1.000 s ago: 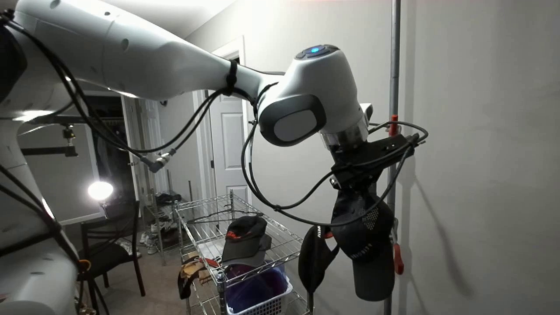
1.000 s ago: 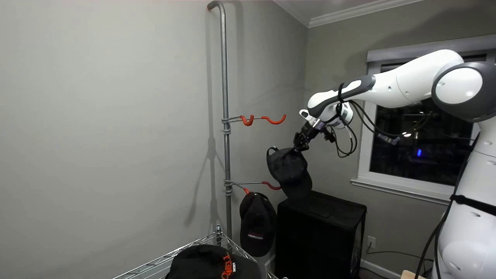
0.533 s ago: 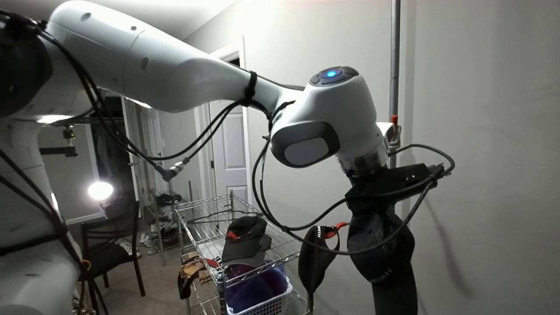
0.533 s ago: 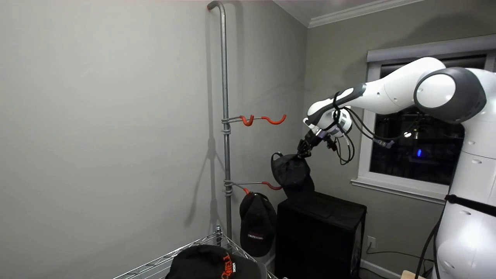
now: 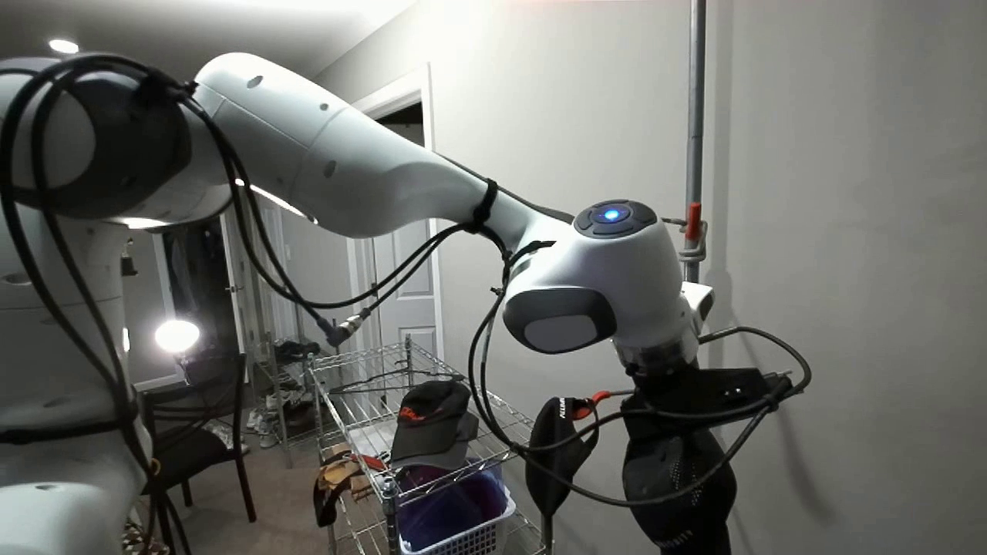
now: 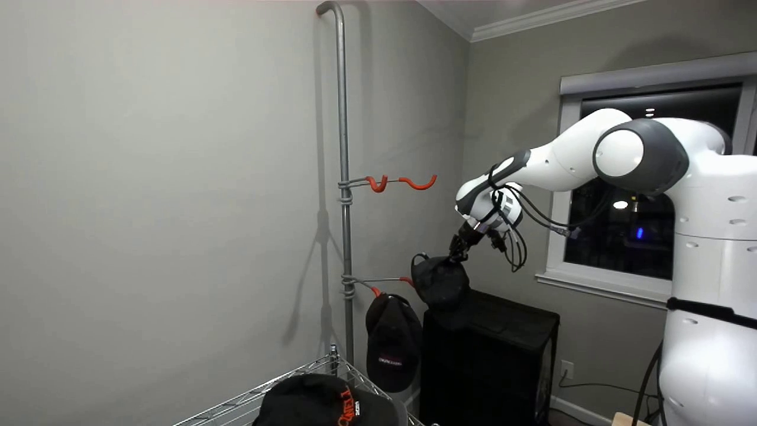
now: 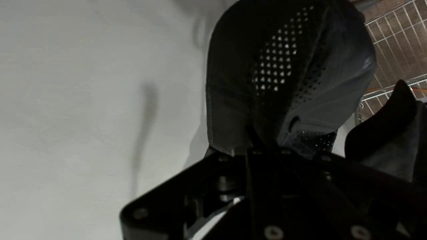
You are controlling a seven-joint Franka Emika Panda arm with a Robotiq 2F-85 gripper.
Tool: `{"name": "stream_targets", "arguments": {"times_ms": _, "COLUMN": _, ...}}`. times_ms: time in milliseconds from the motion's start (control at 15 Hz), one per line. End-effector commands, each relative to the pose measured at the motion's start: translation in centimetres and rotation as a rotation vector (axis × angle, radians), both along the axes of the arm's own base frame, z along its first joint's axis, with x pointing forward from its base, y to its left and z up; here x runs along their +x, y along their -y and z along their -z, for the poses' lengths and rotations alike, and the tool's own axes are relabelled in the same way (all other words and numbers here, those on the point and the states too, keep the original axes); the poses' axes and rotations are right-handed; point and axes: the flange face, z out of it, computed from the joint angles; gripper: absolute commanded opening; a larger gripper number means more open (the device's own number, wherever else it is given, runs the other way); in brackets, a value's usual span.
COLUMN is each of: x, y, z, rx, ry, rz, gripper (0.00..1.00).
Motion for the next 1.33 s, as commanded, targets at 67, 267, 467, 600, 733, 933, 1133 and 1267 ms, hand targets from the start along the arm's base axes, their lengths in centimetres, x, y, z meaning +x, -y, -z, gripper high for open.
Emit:
{"name": "stream_targets", "arguments": {"times_ms": 67, "x": 0.5, "y": 1.1, "z": -0.4, "rx": -0.061, "ry": 0.068, "rz": 0.033, "gripper": 0.0}}
{"name": "stream_targets", "arguments": {"times_ms": 267, "x": 0.6, "y": 2.2, "z": -0.2, "rx": -0.093, "ry": 0.063, "rz": 0.077, "gripper": 0.0}}
{"name": "stream_targets", "arguments": {"times_ms": 467, "x": 0.6, "y": 2.4, "z": 0.7, "rx": -0.057, "ry": 0.042, "rz": 0.061, "gripper": 0.0}}
{"name": "stream_targets", "arguments": {"times_ms": 600, "x": 1.0, "y": 2.2, "z": 1.8, "rx": -0.032, "ry": 0.023, "rz": 0.054, "gripper": 0.0}}
{"name": "stream_targets", "arguments": {"times_ms": 733, "x": 1.5, "y": 2.3, "z": 3.1, "rx": 0.008, "ry": -0.001, "rz": 0.063, "gripper": 0.0}}
{"name": "stream_targets", "arguments": {"times_ms": 933, "x": 2.0, "y": 2.8, "z": 4.8, "rx": 0.045, "ry": -0.029, "rz": 0.085, "gripper": 0.0}}
{"name": "stream_targets", "arguments": {"times_ms": 1133, "x": 2.3, "y": 3.4, "z": 6.0, "rx": 0.038, "ry": -0.05, "rz": 0.107, "gripper": 0.0}}
{"name": "stream_targets", "arguments": {"times_ms": 1267, "x": 2.4, "y": 3.4, "z": 6.7, "rx": 0.037, "ry": -0.067, "rz": 0.105, "gripper": 0.0}}
